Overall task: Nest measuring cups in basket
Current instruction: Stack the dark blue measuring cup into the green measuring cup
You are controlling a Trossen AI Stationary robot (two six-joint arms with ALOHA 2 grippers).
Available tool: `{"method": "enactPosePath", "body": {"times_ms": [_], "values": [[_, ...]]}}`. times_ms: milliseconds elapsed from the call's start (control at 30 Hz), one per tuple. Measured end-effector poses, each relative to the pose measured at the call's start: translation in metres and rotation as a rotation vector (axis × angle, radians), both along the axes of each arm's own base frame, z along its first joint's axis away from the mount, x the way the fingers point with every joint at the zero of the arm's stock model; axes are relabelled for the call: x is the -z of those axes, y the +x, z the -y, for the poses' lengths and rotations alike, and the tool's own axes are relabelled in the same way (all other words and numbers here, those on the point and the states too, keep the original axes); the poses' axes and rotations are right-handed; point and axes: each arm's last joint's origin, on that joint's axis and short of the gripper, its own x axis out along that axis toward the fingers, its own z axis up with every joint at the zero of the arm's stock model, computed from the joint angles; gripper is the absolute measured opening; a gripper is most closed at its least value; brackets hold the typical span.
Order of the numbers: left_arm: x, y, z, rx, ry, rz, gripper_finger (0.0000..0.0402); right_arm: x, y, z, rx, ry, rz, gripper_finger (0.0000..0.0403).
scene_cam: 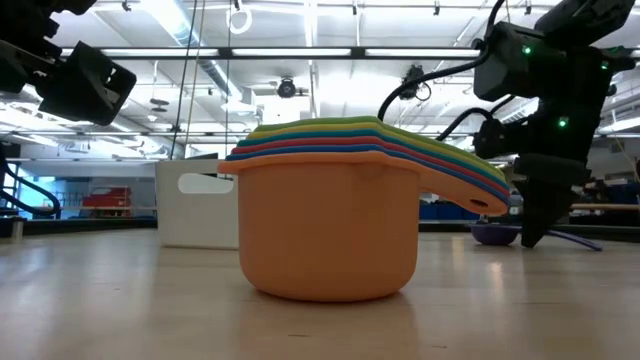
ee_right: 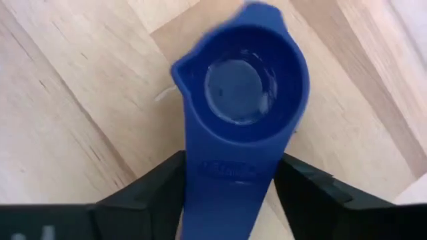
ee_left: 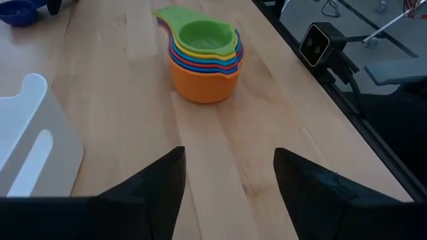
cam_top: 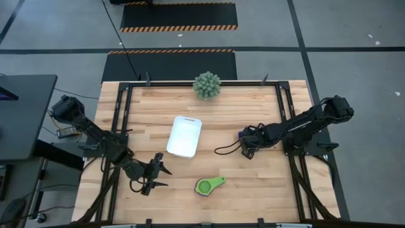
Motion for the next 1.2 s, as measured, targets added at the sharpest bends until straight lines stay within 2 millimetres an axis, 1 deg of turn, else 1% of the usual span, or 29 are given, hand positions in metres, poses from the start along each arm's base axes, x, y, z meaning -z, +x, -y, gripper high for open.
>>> {"method": "enactPosePath", "body": {"times_ms": [100, 200, 267, 467, 600, 733, 967, 1200], "values": [[0.000, 0.000, 0.000, 0.000, 0.000, 0.000, 0.0233, 0.000, 0.000, 0.000, -0.001, 0.006, -0.001, 0.0191], [0.000, 0.000, 0.000, -0.006, -0.012, -0.004, 0.0233, 0.000, 0.000, 0.000, -0.006, 0.005, -0.002, 0.0178], [0.000, 0.000, 0.000, -0.007, -0.012, -0.004, 0.0233, 0.000, 0.000, 0.000, -0.008, 0.004, -0.004, 0.0178], [0.000, 0.000, 0.000, -0.008, -0.014, -0.006, 0.0233, -0.001, 0.000, -0.001, -0.012, 0.004, -0.012, 0.0195], [0.000, 0.000, 0.000, -0.009, -0.014, -0.006, 0.0233, -0.007, 0.006, -0.007, -0.038, 0.015, 0.011, 0.0194], [0.000, 0.000, 0.000, -0.010, -0.014, -0.006, 0.0233, -0.015, 0.013, -0.019, -0.077, 0.030, 0.072, 0.0193], [0.000, 0.000, 0.000, -0.013, -0.015, -0.006, 0.0233, -0.031, 0.027, -0.046, -0.165, 0.073, 0.213, 0.0193], [0.000, 0.000, 0.000, -0.015, -0.019, -0.007, 0.0233, -0.045, 0.034, -0.076, -0.242, 0.125, 0.372, 0.0193]]}}
